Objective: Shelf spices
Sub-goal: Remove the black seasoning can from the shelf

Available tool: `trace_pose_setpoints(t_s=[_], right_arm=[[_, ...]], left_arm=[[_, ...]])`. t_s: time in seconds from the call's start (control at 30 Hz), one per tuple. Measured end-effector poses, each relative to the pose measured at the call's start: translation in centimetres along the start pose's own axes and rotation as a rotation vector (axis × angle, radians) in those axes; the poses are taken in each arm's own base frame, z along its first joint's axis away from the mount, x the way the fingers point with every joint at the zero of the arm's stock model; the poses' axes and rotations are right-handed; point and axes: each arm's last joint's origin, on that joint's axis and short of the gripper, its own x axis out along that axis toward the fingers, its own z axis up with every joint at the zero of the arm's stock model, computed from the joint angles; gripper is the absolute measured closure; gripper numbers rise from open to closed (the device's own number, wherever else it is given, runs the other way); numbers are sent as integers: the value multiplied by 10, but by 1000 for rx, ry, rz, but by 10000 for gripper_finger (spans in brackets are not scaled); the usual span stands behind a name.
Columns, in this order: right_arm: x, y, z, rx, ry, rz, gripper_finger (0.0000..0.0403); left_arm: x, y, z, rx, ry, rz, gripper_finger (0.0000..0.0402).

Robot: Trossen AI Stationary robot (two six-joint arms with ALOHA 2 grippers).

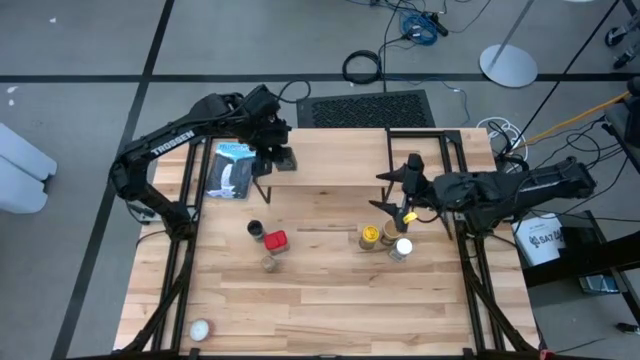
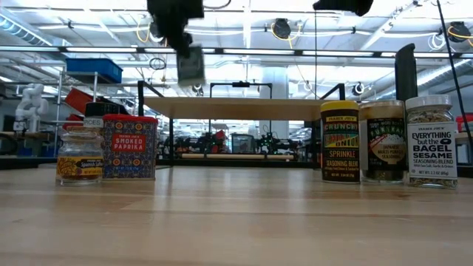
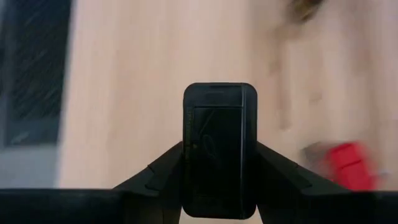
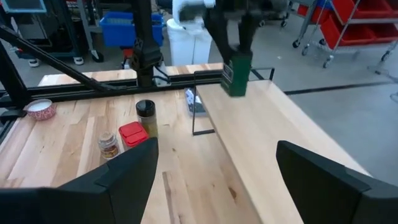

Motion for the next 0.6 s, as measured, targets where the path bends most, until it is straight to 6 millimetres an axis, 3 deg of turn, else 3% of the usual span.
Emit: trace_pose_setpoints(t_s=[0.3, 0.6], right_arm=[[30, 18, 9, 90, -39, 52, 76], [63, 44, 34, -24, 17, 70, 45]], left_arm=[[-25, -43, 32, 54, -197, -172, 240], [-31, -78, 51, 131, -269, -227, 240]])
